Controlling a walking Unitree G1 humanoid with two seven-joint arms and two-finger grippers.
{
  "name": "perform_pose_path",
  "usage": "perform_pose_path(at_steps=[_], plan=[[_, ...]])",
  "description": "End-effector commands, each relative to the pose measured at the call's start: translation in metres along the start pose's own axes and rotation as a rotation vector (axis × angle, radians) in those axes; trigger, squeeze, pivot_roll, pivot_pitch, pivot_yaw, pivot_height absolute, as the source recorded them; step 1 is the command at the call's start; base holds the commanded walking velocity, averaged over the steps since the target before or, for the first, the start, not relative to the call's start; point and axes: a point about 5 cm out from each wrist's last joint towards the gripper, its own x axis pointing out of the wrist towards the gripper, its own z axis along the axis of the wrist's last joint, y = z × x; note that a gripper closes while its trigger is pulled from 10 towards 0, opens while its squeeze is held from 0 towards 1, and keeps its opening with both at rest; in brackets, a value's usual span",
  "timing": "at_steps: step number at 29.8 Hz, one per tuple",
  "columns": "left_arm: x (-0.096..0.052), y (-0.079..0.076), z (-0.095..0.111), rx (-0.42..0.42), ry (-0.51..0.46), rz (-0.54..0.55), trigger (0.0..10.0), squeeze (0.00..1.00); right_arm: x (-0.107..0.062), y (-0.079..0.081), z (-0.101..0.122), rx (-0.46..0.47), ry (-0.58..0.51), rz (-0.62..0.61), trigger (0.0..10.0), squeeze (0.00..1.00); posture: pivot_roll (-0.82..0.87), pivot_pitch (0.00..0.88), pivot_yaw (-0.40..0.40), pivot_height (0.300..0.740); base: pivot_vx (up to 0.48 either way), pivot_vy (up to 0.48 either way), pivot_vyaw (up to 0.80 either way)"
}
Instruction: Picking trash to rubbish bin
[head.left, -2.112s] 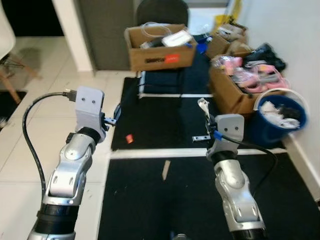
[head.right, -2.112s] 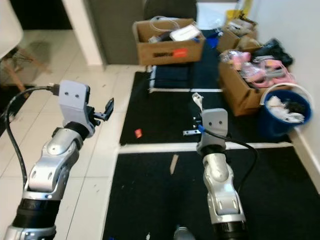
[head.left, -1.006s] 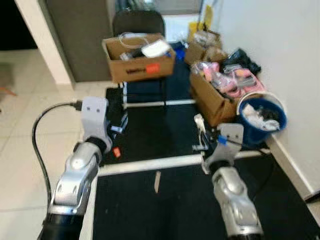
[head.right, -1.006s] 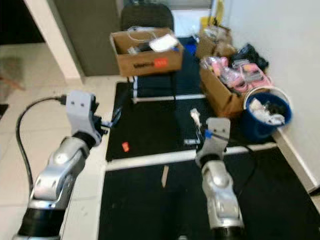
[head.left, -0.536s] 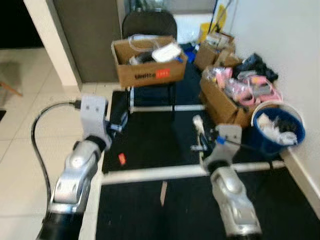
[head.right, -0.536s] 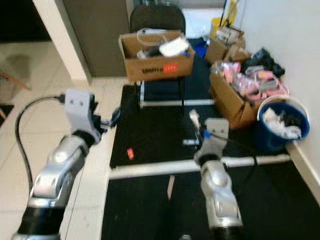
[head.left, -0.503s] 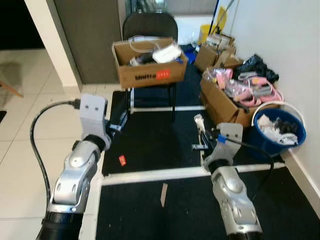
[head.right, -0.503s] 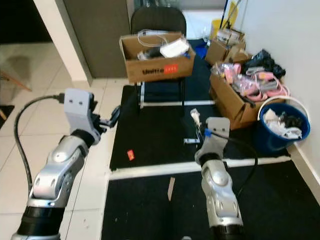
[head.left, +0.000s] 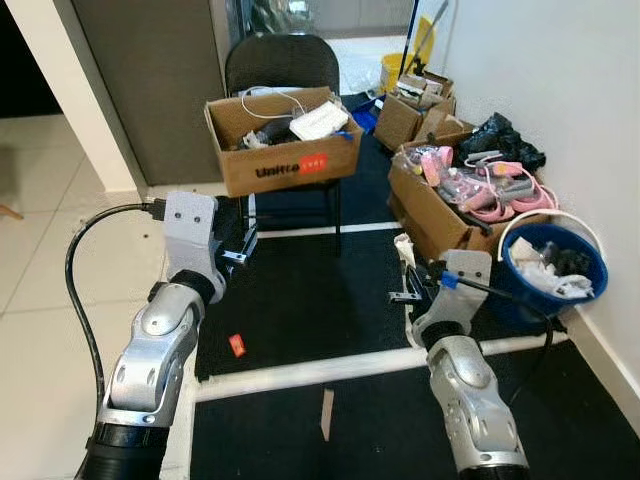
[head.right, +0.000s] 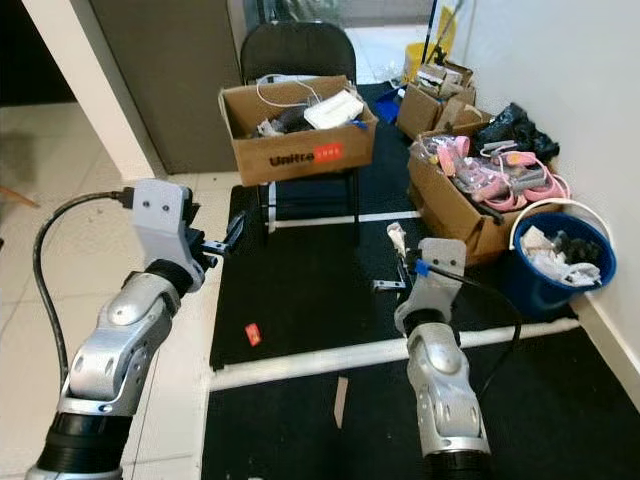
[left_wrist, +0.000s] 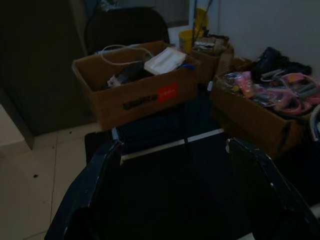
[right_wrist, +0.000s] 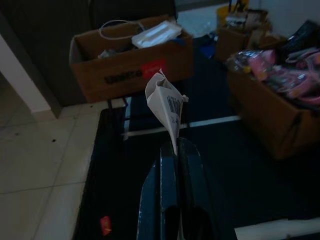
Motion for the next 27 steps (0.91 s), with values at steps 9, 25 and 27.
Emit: perform_pose_path(at_steps=[9,25,27], plan=[[-0.0011,0.0035,-0.0027,0.006,0.019,0.009,10.0,0.0,-0.0007,0.0043,-0.007,-0.001,0.026,0.013,10.0,0.0,0.01,0.148,0.045,0.74,0.363,0.0,0.0],[0.0002,0.0026,-0.0022,0.006,0.018,0.005,10.0,0.0,0.002,-0.0017,-0.006,0.013,0.017,-0.025,10.0,0.0,0.01,0.143,0.05,0.74,0.362,0.0,-0.27],[0.0003,0.0029,-0.0023,0.009,0.02,0.004,10.0,0.0,0.0018,-0.001,-0.0066,0.006,0.016,-0.023,10.0,0.0,0.01,0.142,0.05,0.74,0.364,0.0,0.0]])
